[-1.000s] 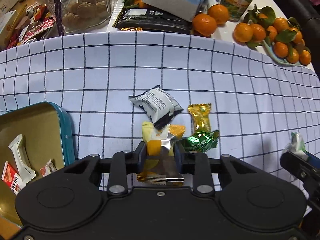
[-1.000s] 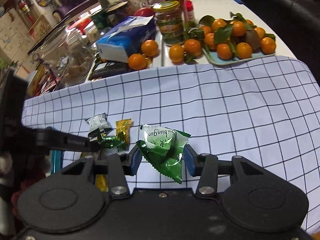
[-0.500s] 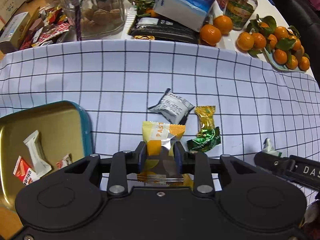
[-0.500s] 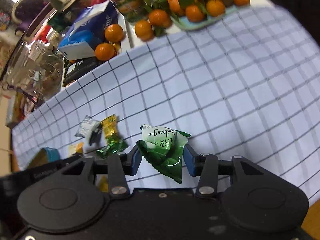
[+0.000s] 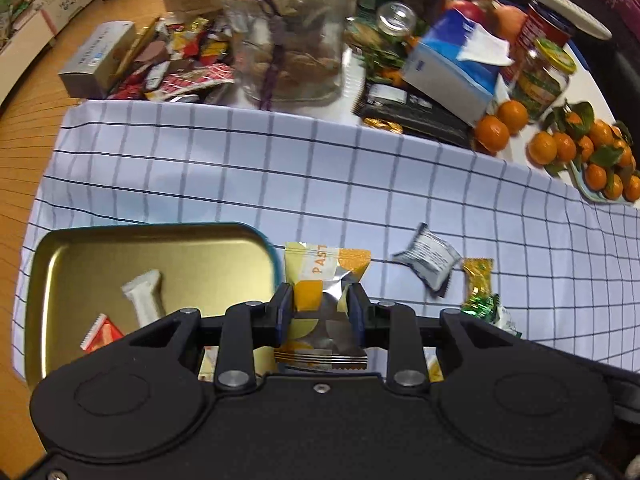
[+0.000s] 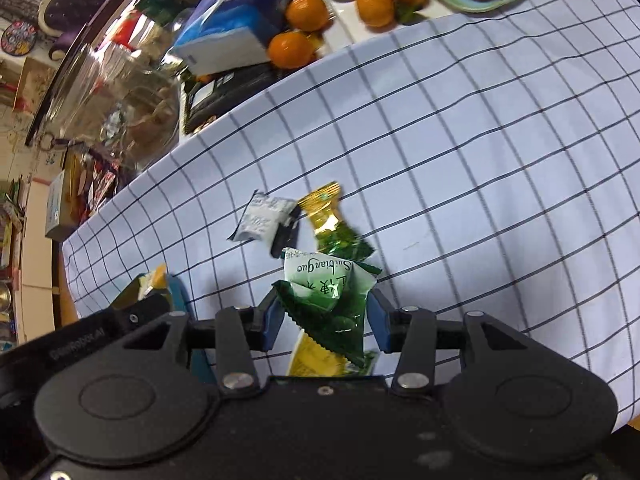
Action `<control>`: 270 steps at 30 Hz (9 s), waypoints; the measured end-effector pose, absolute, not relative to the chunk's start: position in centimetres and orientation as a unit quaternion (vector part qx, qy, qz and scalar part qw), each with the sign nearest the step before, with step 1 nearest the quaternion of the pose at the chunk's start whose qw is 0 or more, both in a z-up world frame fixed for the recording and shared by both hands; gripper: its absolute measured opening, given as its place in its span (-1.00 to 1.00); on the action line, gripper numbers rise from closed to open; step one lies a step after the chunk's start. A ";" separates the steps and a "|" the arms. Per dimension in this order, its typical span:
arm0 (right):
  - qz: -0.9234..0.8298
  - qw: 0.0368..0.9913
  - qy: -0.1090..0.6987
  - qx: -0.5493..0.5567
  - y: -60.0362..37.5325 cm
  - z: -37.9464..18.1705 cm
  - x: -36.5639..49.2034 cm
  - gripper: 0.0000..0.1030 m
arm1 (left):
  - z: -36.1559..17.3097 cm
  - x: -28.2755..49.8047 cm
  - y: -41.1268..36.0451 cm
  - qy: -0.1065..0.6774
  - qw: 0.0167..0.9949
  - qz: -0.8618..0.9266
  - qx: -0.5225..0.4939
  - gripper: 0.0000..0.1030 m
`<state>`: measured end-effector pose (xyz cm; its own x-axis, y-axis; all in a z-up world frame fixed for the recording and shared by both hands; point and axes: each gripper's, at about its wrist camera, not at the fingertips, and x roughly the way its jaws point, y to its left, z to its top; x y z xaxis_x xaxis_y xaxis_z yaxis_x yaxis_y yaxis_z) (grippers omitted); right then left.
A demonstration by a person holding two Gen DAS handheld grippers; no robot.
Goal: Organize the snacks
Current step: 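Carry the yellow packet and green bag over the gold tin tray with both tools, then open both grippers to drop the yellow packet and green bag into the tray, then move both tools back over the remaining white packet and gold candy on the cloth, then grasp the green candy with the right gripper while the left approaches the yellow packet, then close the left gripper on the yellow-green packet while the right holds the green candy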
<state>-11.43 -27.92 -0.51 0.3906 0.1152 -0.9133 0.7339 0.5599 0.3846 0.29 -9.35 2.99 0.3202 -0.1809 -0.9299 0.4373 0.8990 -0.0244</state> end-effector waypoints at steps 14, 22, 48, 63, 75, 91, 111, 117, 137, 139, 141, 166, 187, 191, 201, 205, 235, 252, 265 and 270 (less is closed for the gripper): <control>-0.193 0.752 0.524 0.351 -21.6 -0.3 -6.6 -0.08 | 3.3 4.5 -0.6 0.554 0.821 -0.119 0.069 -0.27; -0.173 0.782 0.521 0.296 -18.2 0.3 -4.8 -0.08 | 2.7 6.5 4.4 0.560 0.825 -0.065 0.040 -0.26; -0.048 0.867 0.459 0.188 -9.3 2.7 -2.3 -0.07 | 1.2 8.5 8.6 0.545 0.837 -0.005 0.045 -0.26; -0.025 0.881 0.442 0.165 -7.5 2.6 -1.4 -0.06 | 1.0 9.1 9.7 0.561 0.828 -0.001 0.013 -0.24; -0.012 0.902 0.407 0.139 -6.2 3.2 -1.1 0.12 | 0.7 8.6 8.2 0.566 0.824 -0.015 0.028 -0.24; -0.062 0.878 0.444 0.170 -9.0 2.8 -1.8 0.27 | 2.1 6.7 2.5 0.559 0.825 -0.065 0.052 -0.24; -0.262 0.769 0.527 0.249 -24.6 -0.1 -10.3 0.28 | 1.4 -0.6 -10.7 0.544 0.799 -0.189 0.171 -0.23; -0.279 0.755 0.529 0.270 -27.5 -0.3 -12.5 0.30 | 0.2 -2.3 -13.1 0.548 0.787 -0.201 0.201 -0.23; -0.302 0.731 0.557 0.252 -30.7 -2.1 -16.6 0.35 | -1.9 -4.4 -17.2 0.564 0.756 -0.233 0.236 -0.23; -0.303 0.729 0.558 0.256 -30.9 -2.1 -16.9 0.36 | -1.9 -4.5 -17.6 0.565 0.755 -0.234 0.236 -0.23; -0.302 0.728 0.558 0.260 -31.1 -2.2 -17.0 0.36 | -2.0 -4.5 -17.9 0.565 0.754 -0.235 0.237 -0.23; -0.275 0.725 0.567 0.277 -30.4 -3.3 -14.3 0.37 | -1.7 -1.1 -19.3 0.592 0.752 -0.225 0.183 -0.23; -0.247 0.731 0.515 0.373 -28.3 -3.4 -10.1 0.25 | 0.8 2.1 -14.7 0.599 0.768 -0.200 0.106 -0.23; -0.252 0.731 0.510 0.377 -28.0 -4.0 -9.1 0.25 | 0.9 2.0 -14.3 0.596 0.770 -0.201 0.107 -0.23; -0.240 0.762 0.528 0.289 -25.9 -4.1 -7.2 -0.29 | 1.0 2.6 -13.6 0.598 0.771 -0.191 0.102 -0.23; -0.223 0.766 0.532 0.283 -26.0 -3.5 -7.9 -0.58 | 0.8 2.4 -13.8 0.600 0.769 -0.193 0.108 -0.23; -0.261 0.732 0.543 0.318 -28.5 -3.8 -9.8 -0.35 | -0.8 1.0 -14.2 0.638 0.725 -0.227 0.123 -0.23; -0.259 0.756 0.552 0.239 -29.0 -2.7 -12.4 -0.58 | -2.6 -3.4 -15.9 0.683 0.663 -0.284 0.117 -0.23; -0.256 0.753 0.555 0.244 -29.7 -2.7 -13.6 -0.58 | -4.9 -4.2 -17.6 0.679 0.666 -0.266 0.156 -0.12; -0.252 0.750 0.556 0.255 -29.7 -2.7 -13.6 -0.58 | -5.2 -4.8 -18.3 0.678 0.665 -0.267 0.166 -0.10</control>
